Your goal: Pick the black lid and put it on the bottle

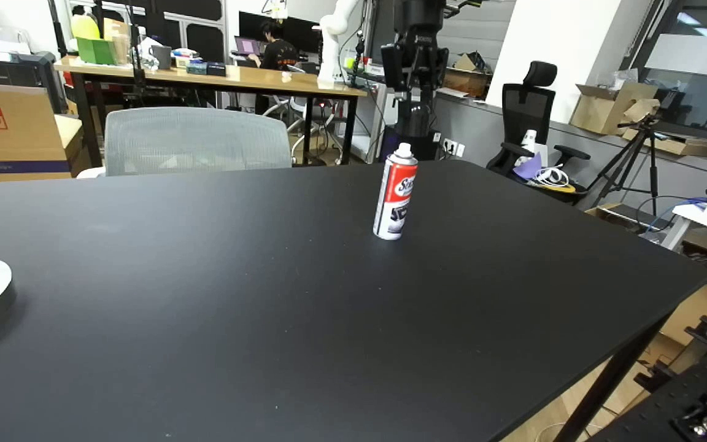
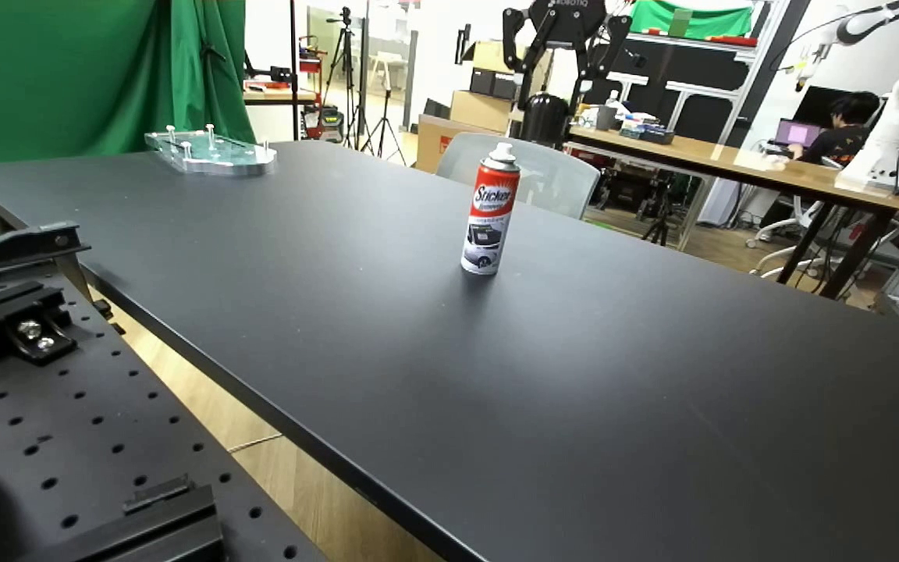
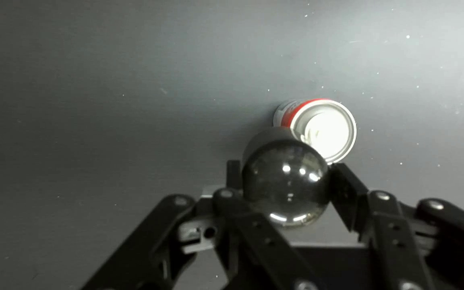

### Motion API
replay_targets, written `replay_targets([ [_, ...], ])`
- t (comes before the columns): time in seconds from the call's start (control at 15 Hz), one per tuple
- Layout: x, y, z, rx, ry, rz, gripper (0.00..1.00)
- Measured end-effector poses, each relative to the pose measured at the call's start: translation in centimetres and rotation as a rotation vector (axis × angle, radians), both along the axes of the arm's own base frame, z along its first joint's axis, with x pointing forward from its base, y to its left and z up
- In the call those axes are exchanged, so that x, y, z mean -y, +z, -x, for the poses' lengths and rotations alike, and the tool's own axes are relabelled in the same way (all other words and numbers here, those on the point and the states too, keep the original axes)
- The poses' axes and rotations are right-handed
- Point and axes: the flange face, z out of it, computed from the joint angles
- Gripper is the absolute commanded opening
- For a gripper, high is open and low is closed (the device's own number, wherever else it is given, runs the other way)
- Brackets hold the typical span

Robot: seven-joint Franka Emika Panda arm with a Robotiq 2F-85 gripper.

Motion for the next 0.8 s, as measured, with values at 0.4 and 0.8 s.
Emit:
replay_targets([
  [0.4, -0.4, 1.5, 0.6, -0.018, 0.006, -0.007, 0.32],
  [0.8, -1.2, 0.5, 1.5, -0.049, 0.015, -0.031, 0.32],
])
